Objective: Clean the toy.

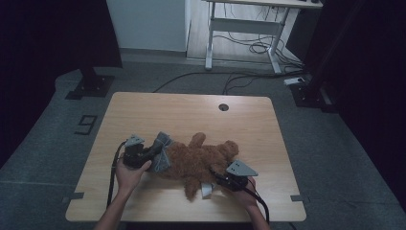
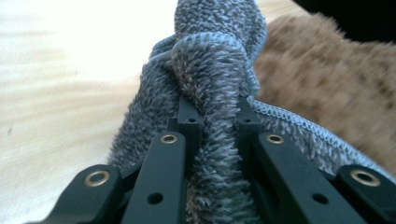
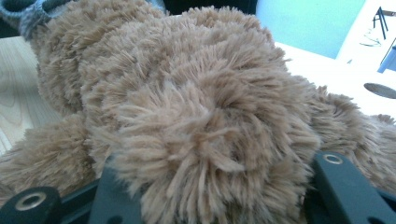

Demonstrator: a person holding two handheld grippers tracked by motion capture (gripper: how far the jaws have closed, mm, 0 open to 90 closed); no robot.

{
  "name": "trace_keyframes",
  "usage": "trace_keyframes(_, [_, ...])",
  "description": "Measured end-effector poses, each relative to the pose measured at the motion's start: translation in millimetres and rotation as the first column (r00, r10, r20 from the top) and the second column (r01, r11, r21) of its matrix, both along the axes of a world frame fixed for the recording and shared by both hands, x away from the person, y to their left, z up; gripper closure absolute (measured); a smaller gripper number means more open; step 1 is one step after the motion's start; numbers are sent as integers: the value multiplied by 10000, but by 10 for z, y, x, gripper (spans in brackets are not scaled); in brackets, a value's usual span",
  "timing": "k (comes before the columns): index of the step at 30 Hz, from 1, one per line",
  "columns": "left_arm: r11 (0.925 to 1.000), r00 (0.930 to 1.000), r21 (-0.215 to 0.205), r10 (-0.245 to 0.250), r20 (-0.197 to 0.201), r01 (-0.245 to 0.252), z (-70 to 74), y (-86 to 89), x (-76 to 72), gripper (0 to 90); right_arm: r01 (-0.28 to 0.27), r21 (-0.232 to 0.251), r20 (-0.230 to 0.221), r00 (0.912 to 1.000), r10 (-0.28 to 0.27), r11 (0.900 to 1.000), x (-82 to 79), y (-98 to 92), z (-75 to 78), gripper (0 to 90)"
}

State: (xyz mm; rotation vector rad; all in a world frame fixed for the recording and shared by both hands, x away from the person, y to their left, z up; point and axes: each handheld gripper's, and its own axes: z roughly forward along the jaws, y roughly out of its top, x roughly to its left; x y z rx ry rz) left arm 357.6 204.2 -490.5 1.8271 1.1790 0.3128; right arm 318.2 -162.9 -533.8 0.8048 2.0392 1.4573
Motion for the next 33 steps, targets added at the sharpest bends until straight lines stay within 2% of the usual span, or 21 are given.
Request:
trace_keyframes(1, [10000, 10000, 0, 0, 0, 0, 0, 0, 0, 786, 0, 0, 0, 10000, 0, 10000, 0, 0, 0, 494])
trace_keyframes(2, [10000, 9998, -42, 54, -205, -55, -93, 35, -18, 786, 2, 48, -27, 10000, -2, 10000, 2, -6, -3, 493])
trace_keyframes(4, [10000, 9995, -61, 68, -301, -70, -140, 44, -24, 786, 18, 83, -33, 10000, -17, 10000, 1, -6, -6, 493])
trace_keyframes(6, [9998, 9970, 109, -133, -767, 142, -190, 66, 1, 785, 29, 73, -33, 10000, -29, 10000, -1, -7, -6, 493])
trace_keyframes(9, [9997, 9955, -7, -239, -914, 239, -201, 83, 8, 784, 31, 86, -10, 10000, -31, 10000, -3, -5, -7, 493])
trace_keyframes(12, [9995, 9929, -195, -268, -1161, 247, -277, 99, -6, 784, 35, 66, 70, 10000, -36, 10000, -10, -2, -12, 493])
trace_keyframes(15, [9991, 9927, -345, -283, -1174, 244, -276, 122, -17, 783, 25, 60, 68, 10000, -26, 10000, -7, -4, -11, 493])
trace_keyframes(16, [9983, 9937, -542, -250, -1092, 192, -249, 140, -27, 781, 41, 70, 58, 10000, -41, 10000, -6, -5, -11, 494])
trace_keyframes(18, [9976, 9950, -669, -266, -964, 202, -202, 147, -30, 781, 109, 76, 62, 9999, -110, 9999, -9, -2, -10, 494])
trace_keyframes(22, [9969, 9981, -718, -357, -508, 320, -38, 122, -7, 778, 187, -35, 161, 9997, -186, 9998, -19, 15, 5, 509])
trace_keyframes(23, [9969, 9981, -718, -357, -508, 320, -38, 122, -7, 775, 187, -35, 161, 9997, -186, 9998, -19, 15, 5, 509])
trace_keyframes(24, [9958, 9990, -845, -388, -240, 367, 64, 102, 24, 774, 158, -193, 267, 9995, -153, 9997, -11, 24, 27, 524])
trace_keyframes(25, [9948, 9990, -934, -424, -133, 409, 109, 84, 46, 774, 184, -289, 347, 9992, -174, 9994, -3, 31, 41, 533])
trace_keyframes(27, [9941, 9987, -966, -499, -105, 487, 185, 20, 112, 771, 249, -524, 508, 9985, -222, 9983, 35, 50, 78, 551])
trace_keyframes(29, [9964, 9986, -665, -535, -40, 531, 251, -69, 205, 771, 447, -763, 744, 9965, -391, 9961, 93, 88, 105, 561])
trace_keyframes(30, [9964, 9985, -655, -540, -53, 536, 284, -115, 258, 771, 562, -860, 846, 9952, -489, 9947, 134, 103, 115, 566])
trace_keyframes(31, [9964, 9985, -655, -540, -53, 536, 284, -115, 258, 771, 562, -860, 846, 9952, -489, 9947, 134, 103, 115, 566])
trace_keyframes(32, [9950, 9981, -780, -621, 10, 620, 358, -200, 366, 770, 833, -993, 1080, 9915, -725, 9916, 231, 129, 128, 570])
trace_keyframes(33, [9940, 9978, -870, -663, 44, 664, 397, -243, 419, 770, 899, -1030, 1205, 9897, -773, 9906, 258, 134, 130, 572])
